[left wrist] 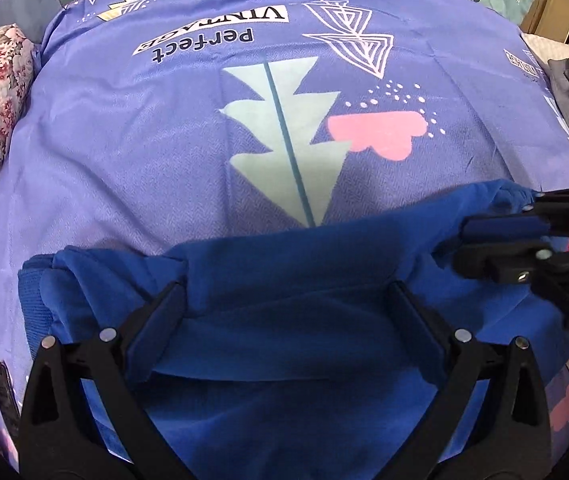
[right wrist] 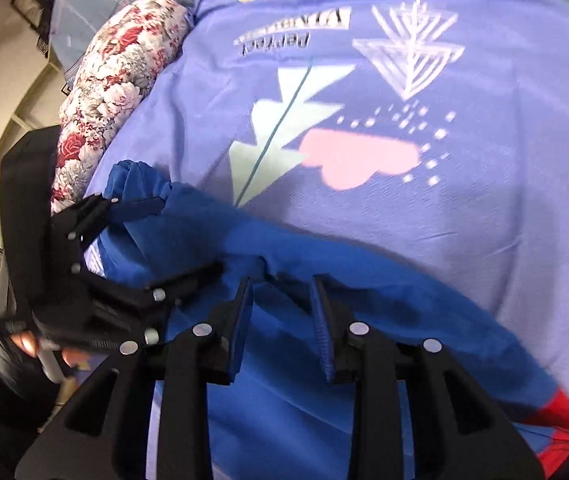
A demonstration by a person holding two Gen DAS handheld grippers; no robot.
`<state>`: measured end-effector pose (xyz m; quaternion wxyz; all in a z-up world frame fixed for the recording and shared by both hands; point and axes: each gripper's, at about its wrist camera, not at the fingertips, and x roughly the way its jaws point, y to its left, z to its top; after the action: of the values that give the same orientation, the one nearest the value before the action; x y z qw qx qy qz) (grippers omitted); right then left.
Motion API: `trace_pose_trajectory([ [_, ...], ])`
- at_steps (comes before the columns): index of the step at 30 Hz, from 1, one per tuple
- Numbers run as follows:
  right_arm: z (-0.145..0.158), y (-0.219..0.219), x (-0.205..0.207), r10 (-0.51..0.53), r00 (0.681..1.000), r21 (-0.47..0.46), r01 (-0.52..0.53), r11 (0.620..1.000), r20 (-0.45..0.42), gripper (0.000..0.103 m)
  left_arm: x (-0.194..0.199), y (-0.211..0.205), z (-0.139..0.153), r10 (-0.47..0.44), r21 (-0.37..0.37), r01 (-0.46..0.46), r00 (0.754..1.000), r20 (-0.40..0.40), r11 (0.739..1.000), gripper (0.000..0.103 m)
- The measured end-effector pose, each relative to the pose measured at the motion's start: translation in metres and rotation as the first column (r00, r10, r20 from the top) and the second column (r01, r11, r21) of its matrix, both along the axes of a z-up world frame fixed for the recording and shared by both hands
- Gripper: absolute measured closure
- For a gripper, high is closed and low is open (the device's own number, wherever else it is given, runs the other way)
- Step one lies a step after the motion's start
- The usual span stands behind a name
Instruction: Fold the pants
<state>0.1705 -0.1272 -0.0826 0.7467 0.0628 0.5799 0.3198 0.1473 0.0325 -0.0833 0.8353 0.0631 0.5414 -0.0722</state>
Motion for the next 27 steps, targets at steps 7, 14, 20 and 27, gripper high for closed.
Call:
trace_pose_trajectory([
  [7,-0.009,0.023,0.005,-0.001,0.998,-0.012,0.000,1.000,-0.060,0.070,-0.009,0.004,0.004,-0.010,-0.021,0.010,1.000,0.017,1.000,0.002],
  [14,-0.009,0.046,0.024,-0.023,0.998,-0.050,0.020,0.999,-0.057,0.072,-0.018,0.011,0.010,-0.009,-0.038,0.010,1.000,0.028,0.999,0.002],
  [20,-0.005,0.051,0.020,0.021,1.000,-0.159,-0.018,0.987,0.014,0.096,-0.024,0.015,0.019,0.003,-0.053,-0.002,0.999,0.036,0.999,0.002],
  [27,0.038,0.034,0.026,0.014,0.981,-0.143,0.013,0.990,0.193,0.097,-0.036,0.026,0.014,0.016,-0.040,-0.015,1.000,0.025,0.999,0.002],
])
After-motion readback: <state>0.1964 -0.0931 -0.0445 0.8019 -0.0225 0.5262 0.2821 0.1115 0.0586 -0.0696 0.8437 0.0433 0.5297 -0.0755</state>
